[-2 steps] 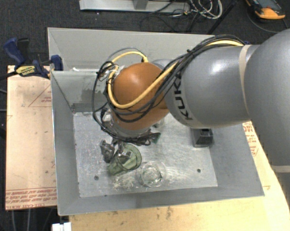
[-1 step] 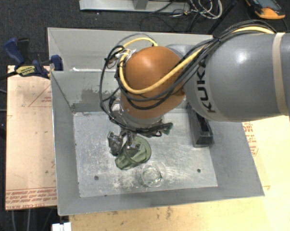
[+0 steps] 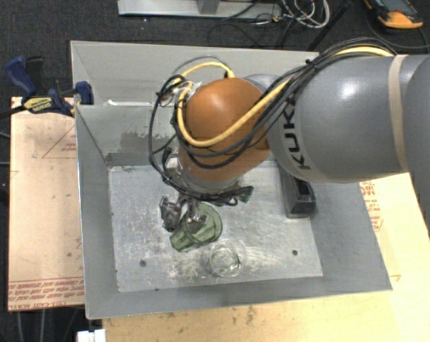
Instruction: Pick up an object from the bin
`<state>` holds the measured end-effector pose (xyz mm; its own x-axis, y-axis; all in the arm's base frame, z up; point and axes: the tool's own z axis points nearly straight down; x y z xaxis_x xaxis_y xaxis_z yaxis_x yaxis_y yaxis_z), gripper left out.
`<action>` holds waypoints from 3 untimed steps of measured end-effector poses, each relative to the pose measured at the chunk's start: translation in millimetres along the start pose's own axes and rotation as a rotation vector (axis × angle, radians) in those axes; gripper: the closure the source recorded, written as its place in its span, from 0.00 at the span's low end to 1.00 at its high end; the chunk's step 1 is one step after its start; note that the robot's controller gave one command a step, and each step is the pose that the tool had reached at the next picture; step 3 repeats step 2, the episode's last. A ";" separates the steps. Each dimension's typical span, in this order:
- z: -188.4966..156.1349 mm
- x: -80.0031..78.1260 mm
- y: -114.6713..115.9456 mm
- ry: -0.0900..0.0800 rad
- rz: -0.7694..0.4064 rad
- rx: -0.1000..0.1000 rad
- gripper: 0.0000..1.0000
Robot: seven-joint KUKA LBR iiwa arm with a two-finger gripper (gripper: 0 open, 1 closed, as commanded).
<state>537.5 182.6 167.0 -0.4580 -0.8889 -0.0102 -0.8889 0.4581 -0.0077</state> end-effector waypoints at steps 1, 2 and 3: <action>-8.3 9.8 8.2 0.018 -0.014 -0.020 1.00; -81.4 26.3 7.0 0.009 -0.063 -0.012 1.00; -81.4 26.3 7.0 0.009 -0.063 -0.012 1.00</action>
Offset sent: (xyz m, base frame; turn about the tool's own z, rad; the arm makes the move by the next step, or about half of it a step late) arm -0.0322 -0.0435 0.1595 -0.1246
